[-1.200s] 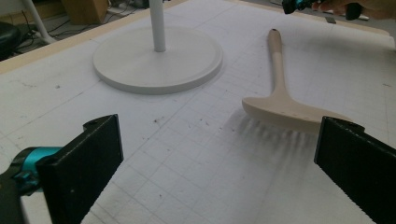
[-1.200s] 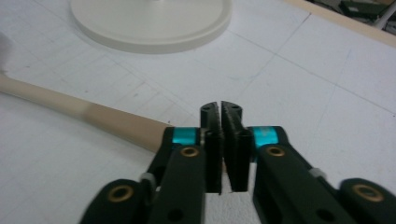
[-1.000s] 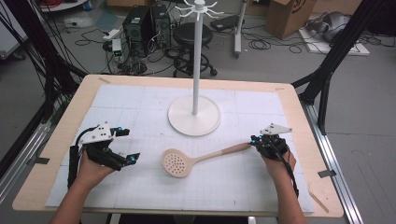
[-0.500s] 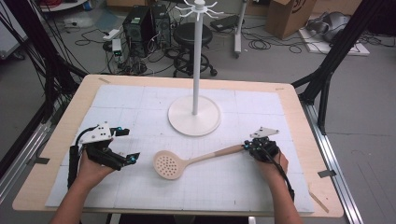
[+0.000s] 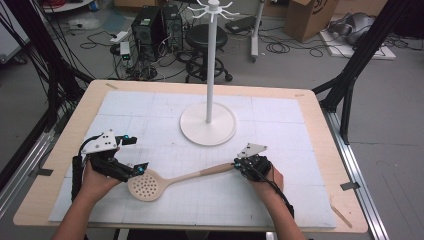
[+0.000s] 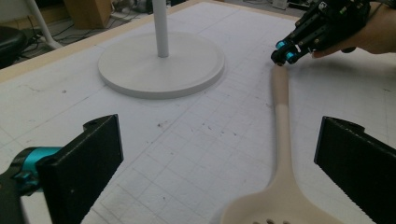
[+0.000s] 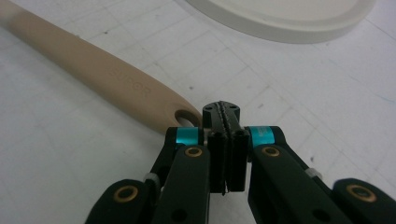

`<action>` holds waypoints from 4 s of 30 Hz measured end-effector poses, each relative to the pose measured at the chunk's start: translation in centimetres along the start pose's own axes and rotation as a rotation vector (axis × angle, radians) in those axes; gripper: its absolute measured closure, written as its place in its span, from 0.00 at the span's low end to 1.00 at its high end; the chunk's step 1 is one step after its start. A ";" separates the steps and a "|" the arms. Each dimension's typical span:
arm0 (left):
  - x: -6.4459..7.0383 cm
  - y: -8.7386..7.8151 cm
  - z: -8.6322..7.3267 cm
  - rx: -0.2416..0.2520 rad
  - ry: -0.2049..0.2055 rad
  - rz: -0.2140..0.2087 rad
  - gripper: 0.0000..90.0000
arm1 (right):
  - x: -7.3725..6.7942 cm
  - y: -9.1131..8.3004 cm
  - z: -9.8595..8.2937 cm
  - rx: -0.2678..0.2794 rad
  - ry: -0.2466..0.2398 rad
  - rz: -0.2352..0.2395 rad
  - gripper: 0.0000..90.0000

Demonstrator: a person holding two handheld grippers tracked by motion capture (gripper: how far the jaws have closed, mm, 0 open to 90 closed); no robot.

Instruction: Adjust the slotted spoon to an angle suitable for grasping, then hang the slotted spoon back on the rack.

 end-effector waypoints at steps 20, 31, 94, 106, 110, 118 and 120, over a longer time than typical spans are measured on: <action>0.3 0.1 0.1 -0.008 0.012 -0.001 0.02 | 3.6 -8.7 1.3 0.357 0.204 0.061 0.48; 0.7 0.4 0.7 0.006 0.025 -0.009 0.02 | 3.3 -10.2 1.7 0.402 0.167 0.102 0.38; 4.7 5.5 7.4 -0.102 0.094 -0.128 0.02 | 5.1 -11.0 2.0 0.411 0.163 0.038 0.32; 6.0 10.0 6.3 -0.256 0.134 -0.173 0.02 | 4.9 -11.6 2.5 0.431 0.152 0.041 0.32; 6.3 11.7 5.7 -0.324 0.139 -0.192 0.02 | 4.8 -11.6 2.4 0.423 0.161 0.044 0.32; 6.8 14.0 3.9 -0.430 0.155 -0.212 0.05 | 5.0 -11.7 2.5 0.436 0.149 0.029 0.33; 6.9 14.4 3.5 -0.448 0.156 -0.219 0.05 | 4.9 -12.0 2.7 0.443 0.151 0.027 0.33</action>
Point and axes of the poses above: each handheld gripper's, and its own axes: y roughly forward along the jaws, z roughly out of its top, x roughly to its right, the point moved 9 cm from there along y, roughly forward along the jaws, and after that the axes turned 6 degrees about y, right-handed, at the moved point
